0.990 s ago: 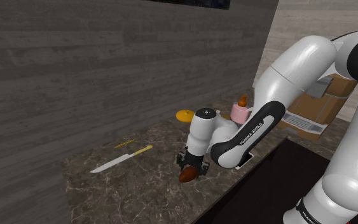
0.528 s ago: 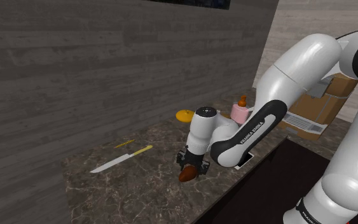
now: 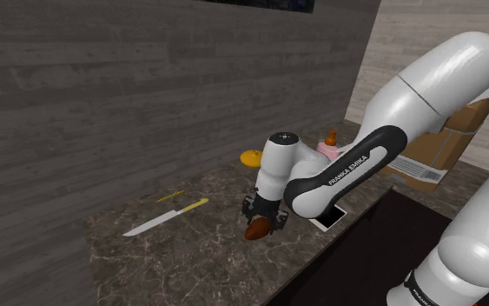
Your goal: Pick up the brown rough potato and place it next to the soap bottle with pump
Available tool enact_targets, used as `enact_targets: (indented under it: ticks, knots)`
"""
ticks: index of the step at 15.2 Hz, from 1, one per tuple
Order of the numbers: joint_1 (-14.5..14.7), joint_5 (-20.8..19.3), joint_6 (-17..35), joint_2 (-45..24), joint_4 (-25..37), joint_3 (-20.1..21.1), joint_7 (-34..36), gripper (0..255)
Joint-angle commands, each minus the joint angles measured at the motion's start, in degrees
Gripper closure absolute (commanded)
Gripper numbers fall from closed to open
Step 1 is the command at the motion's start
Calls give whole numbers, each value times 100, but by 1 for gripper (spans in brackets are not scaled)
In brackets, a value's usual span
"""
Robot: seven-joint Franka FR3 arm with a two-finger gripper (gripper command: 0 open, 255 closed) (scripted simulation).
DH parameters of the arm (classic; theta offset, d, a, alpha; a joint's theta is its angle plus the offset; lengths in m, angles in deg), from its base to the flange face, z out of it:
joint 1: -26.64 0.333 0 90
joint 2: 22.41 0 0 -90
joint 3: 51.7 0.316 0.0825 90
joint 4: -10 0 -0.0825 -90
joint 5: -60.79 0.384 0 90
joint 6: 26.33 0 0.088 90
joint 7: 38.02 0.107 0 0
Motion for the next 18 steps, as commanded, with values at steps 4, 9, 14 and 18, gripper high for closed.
enact_targets:
  ticks: [4,9,14,18]
  knots:
    - [37,573,-430,467,60,29,-409,255]
    - [106,940,-869,860,171,-30,-683,255]
    - [173,1184,-1313,1202,317,-121,-872,255]
    - [217,1316,-1665,1439,456,-199,-979,255]
